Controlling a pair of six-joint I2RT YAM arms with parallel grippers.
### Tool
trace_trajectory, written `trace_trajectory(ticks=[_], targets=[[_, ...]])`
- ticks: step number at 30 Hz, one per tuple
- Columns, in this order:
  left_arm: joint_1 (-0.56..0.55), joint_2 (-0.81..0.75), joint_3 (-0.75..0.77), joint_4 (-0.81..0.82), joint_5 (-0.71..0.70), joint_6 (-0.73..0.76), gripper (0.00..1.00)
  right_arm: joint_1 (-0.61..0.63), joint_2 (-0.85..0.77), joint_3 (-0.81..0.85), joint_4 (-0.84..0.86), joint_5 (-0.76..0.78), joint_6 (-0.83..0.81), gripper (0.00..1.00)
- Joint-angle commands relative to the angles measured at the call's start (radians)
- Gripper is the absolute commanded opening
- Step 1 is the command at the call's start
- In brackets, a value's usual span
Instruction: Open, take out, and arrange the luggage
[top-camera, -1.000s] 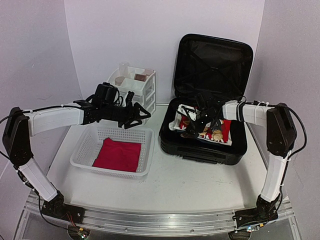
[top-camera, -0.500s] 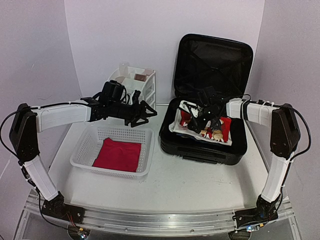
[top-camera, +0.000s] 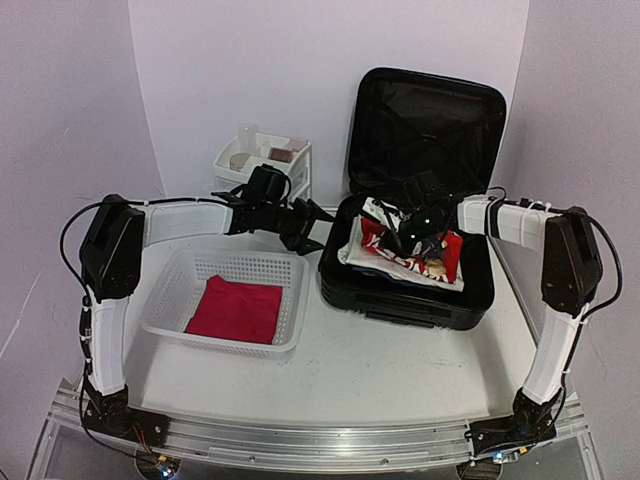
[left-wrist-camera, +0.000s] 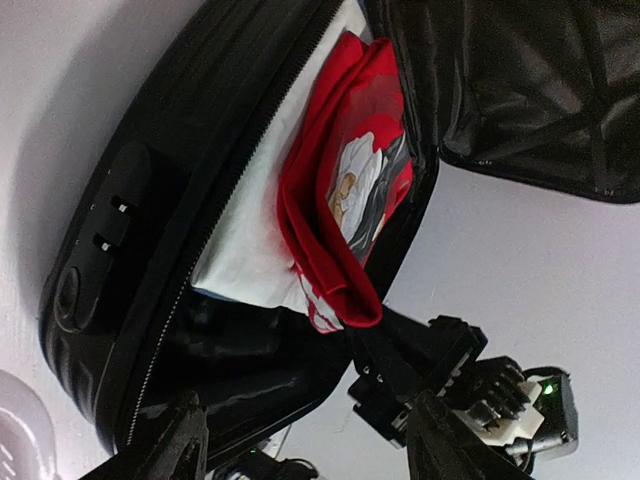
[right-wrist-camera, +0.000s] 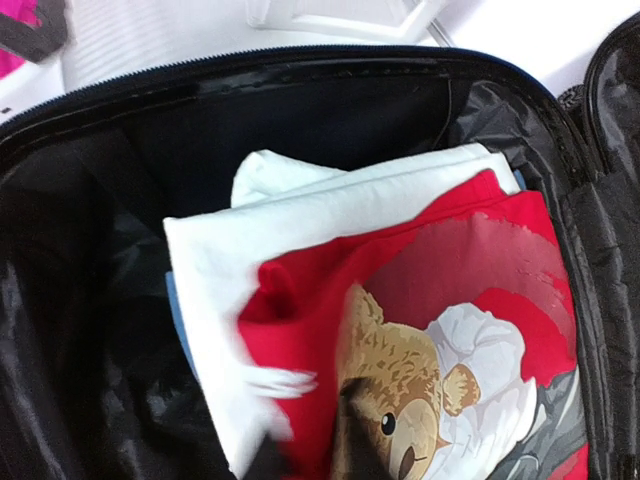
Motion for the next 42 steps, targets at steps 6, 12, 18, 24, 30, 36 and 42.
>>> trace_trajectory(ticks=[6, 12, 18, 24, 30, 36, 42], targets=[[-0.05, 0.146, 0.245, 0.043, -0.082, -0.296, 0.79, -0.032, -0.044, -0.014, 0.044, -0.106, 0.03, 0.0], [-0.095, 0.284, 0.42, -0.022, -0.127, -0.325, 0.8, -0.032, -0.102, -0.033, 0.045, -0.116, 0.015, 0.0], [-0.113, 0.381, 0.629, -0.223, -0.204, -0.268, 0.85, -0.034, -0.135, -0.048, 0.053, -0.122, 0.009, 0.0], [-0.126, 0.492, 0.778, -0.247, -0.224, -0.277, 0.77, -0.038, -0.151, -0.066, 0.06, -0.144, 0.0, 0.0], [-0.132, 0.562, 0.843, -0.247, -0.248, -0.291, 0.67, -0.038, -0.174, -0.094, 0.069, -0.163, -0.009, 0.0], [-0.144, 0.574, 0.83, -0.269, -0.276, -0.288, 0.73, -0.038, -0.226, -0.144, 0.103, -0.184, 0.005, 0.0], [-0.148, 0.636, 0.922, -0.255, -0.26, -0.295, 0.59, -0.037, -0.244, -0.169, 0.12, -0.205, 0.018, 0.0]])
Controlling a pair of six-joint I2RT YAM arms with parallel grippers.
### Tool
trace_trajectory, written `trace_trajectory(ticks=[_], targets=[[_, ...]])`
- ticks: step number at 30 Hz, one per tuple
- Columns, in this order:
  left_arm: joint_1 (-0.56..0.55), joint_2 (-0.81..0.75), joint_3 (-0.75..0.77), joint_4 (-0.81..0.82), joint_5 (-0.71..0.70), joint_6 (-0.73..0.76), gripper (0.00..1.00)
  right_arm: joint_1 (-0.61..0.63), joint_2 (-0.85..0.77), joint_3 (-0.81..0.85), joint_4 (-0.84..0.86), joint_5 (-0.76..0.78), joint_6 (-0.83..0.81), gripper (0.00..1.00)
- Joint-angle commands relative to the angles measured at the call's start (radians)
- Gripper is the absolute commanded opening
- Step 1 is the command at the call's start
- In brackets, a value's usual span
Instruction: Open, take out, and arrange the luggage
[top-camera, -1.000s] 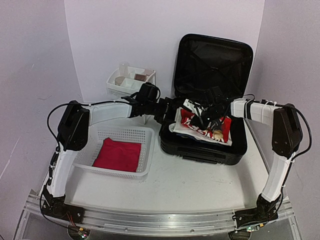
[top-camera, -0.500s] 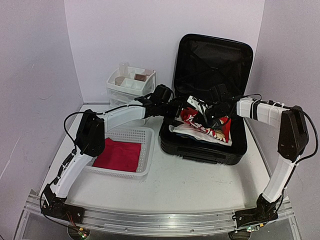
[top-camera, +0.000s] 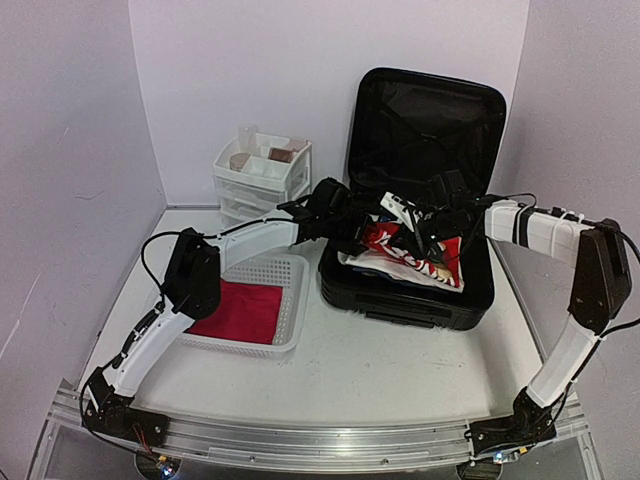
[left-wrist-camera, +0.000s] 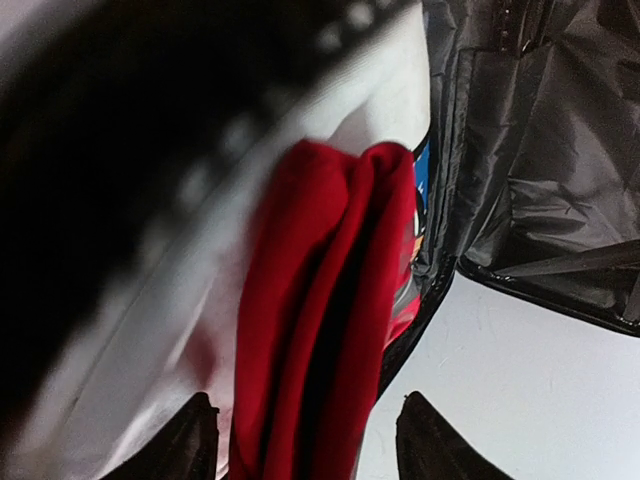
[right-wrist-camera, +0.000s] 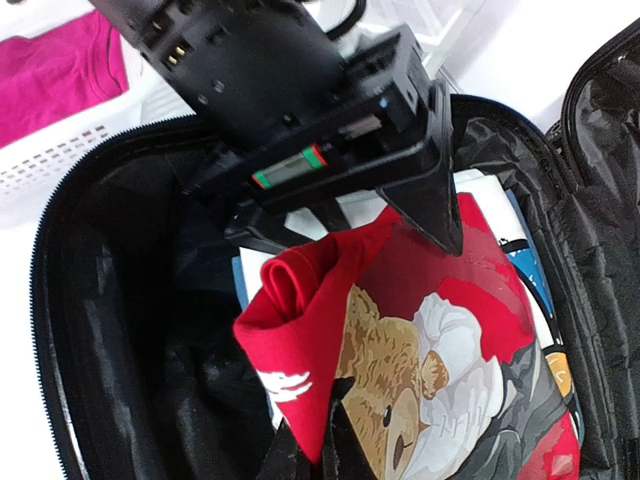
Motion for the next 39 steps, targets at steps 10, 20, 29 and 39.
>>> trace_trajectory(ticks=[10, 20, 29, 39], targets=[[-0.017, 0.022, 0.042, 0.082, 0.017, 0.002, 0.4, 0.001, -0.051, -0.014, 0.072, -0.058, 0.015, 0.0], [-0.019, -0.019, 0.008, 0.175, 0.018, 0.097, 0.09, 0.001, -0.08, -0.047, 0.073, -0.037, 0.024, 0.01], [-0.022, -0.122, -0.06, 0.21, 0.026, 0.35, 0.0, 0.0, -0.19, -0.131, 0.09, 0.053, 0.111, 0.7], [-0.045, -0.368, -0.278, 0.213, -0.001, 0.625, 0.0, -0.022, -0.364, -0.155, 0.057, 0.149, 0.334, 0.98]])
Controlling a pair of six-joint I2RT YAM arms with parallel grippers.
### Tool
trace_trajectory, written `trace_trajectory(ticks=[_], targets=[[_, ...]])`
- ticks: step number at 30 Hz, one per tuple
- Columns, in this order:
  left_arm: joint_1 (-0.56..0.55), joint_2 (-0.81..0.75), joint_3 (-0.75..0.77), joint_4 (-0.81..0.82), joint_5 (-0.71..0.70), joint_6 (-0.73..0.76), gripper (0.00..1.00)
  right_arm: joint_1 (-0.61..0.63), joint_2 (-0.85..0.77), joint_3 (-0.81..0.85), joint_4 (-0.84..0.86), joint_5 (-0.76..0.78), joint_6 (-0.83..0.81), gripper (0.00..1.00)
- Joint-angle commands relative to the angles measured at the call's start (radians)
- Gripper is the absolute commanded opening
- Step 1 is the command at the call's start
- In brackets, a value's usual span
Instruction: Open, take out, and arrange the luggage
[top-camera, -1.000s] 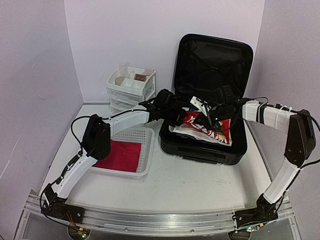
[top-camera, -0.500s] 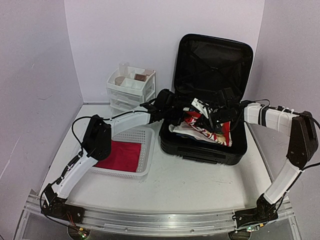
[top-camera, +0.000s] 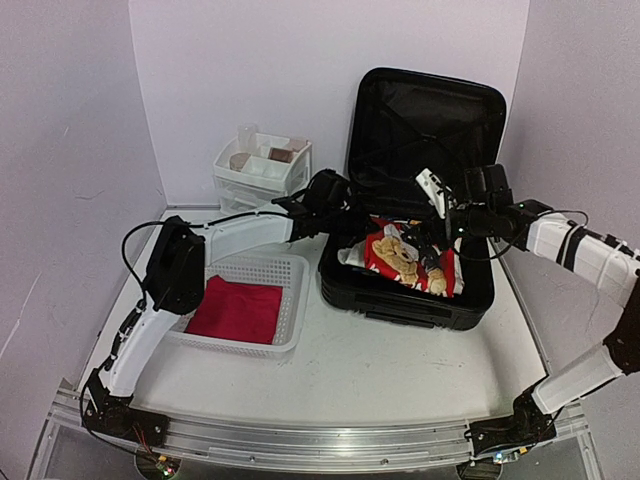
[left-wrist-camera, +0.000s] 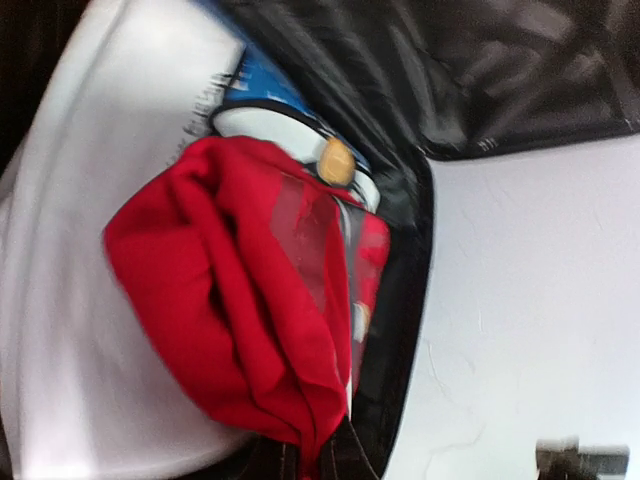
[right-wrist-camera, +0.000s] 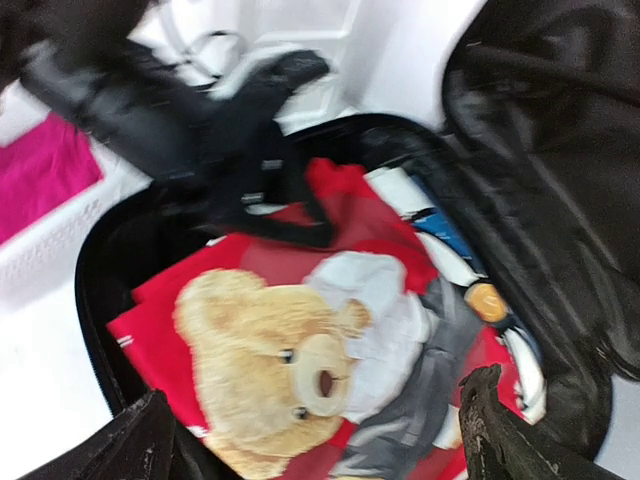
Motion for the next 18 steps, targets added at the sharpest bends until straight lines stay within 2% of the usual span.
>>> trace_trajectory(ticks=[1, 6, 12, 18], targets=[[-0.014, -0.226, -0.086, 0.068, -0.007, 0.175, 0.0, -0.007, -0.081, -0.005, 0.007, 0.046, 0.095, 0.98], [-0.015, -0.382, -0.249, 0.068, -0.046, 0.23, 0.0, -0.006, -0.112, -0.003, -0.016, 0.066, 0.084, 0.98], [-0.015, -0.67, -0.594, 0.055, -0.165, 0.211, 0.0, -0.006, -0.125, 0.005, -0.033, 0.075, 0.074, 0.98], [-0.009, -0.905, -0.847, -0.02, -0.313, 0.196, 0.0, -0.006, -0.104, 0.033, -0.042, 0.067, 0.072, 0.98]])
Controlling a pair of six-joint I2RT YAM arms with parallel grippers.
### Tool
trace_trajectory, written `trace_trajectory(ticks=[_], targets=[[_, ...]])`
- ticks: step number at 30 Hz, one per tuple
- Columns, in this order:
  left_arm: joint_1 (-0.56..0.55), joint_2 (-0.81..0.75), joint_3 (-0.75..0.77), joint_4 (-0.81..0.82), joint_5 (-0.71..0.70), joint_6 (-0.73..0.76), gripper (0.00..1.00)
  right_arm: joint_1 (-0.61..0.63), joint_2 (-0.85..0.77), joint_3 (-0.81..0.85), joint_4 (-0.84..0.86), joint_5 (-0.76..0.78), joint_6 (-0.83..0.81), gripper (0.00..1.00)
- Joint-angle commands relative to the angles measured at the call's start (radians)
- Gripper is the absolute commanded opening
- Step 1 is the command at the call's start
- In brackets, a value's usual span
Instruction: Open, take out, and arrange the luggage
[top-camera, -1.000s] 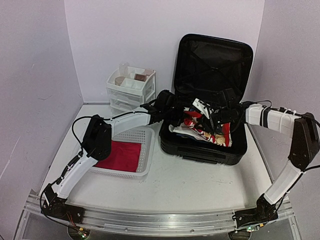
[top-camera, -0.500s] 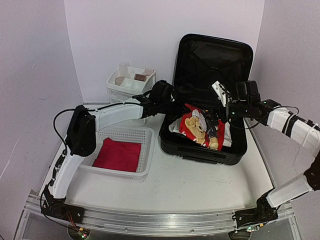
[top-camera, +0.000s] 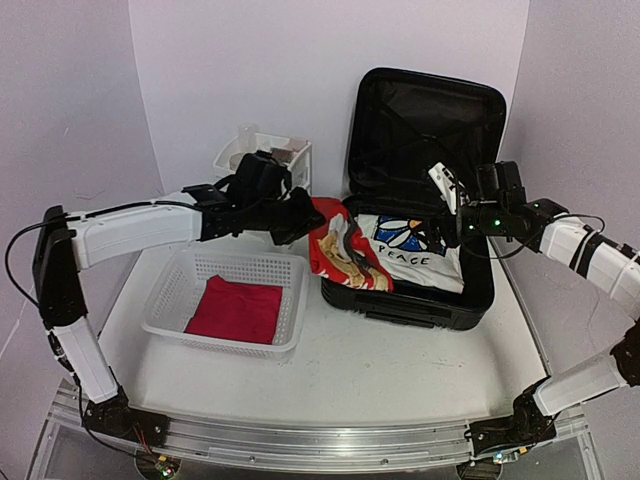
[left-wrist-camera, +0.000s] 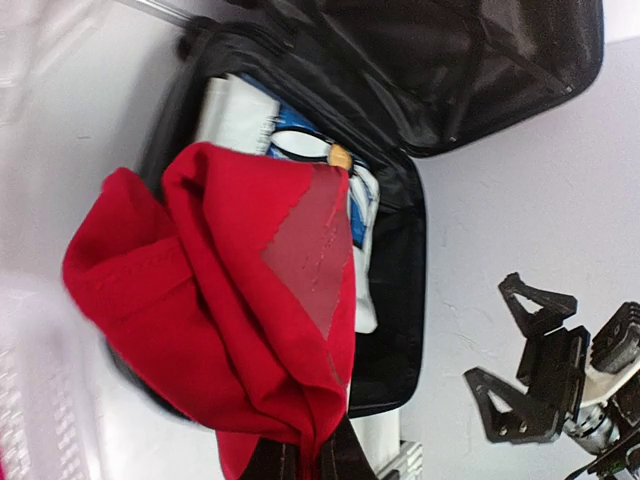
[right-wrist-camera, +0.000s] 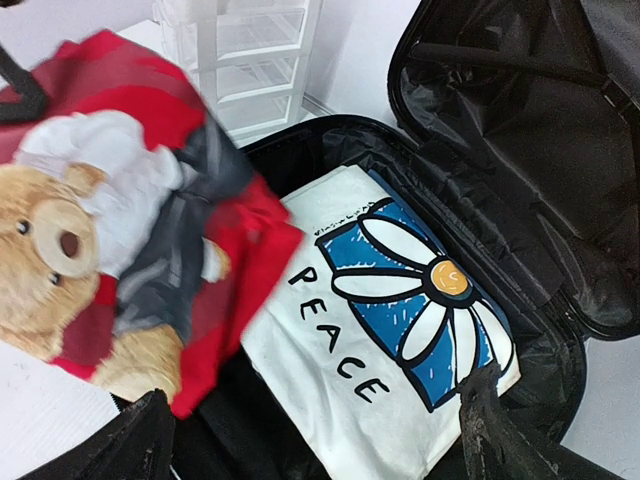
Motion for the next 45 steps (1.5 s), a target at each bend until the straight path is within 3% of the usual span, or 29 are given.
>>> trace_trajectory(ticks=[1, 11, 18, 30, 39, 45], targets=[[0.011, -0.219, -0.141, -0.022, -0.136, -0.007, 0.0, -0.001, -0.011, 0.039, 0.013, -0.001, 0.01, 0.98], [0.064, -0.482, -0.439, -0.126, -0.163, -0.036, 0.0, 0.001, 0.007, 0.067, -0.003, -0.02, 0.028, 0.98], [0.221, -0.57, -0.594, -0.133, -0.02, 0.087, 0.0, 0.001, -0.004, 0.075, -0.022, -0.017, 0.026, 0.98], [0.42, -0.48, -0.627, -0.155, 0.163, 0.49, 0.0, 0.003, -0.037, 0.077, -0.085, -0.001, 0.008, 0.98], [0.469, -0.445, -0.637, -0.126, 0.041, 0.677, 0.0, 0.002, -0.043, 0.085, -0.11, 0.014, -0.015, 0.98], [0.484, -0.402, -0.666, -0.089, 0.014, 0.649, 0.0, 0.002, -0.03, 0.094, -0.116, 0.01, -0.022, 0.98]])
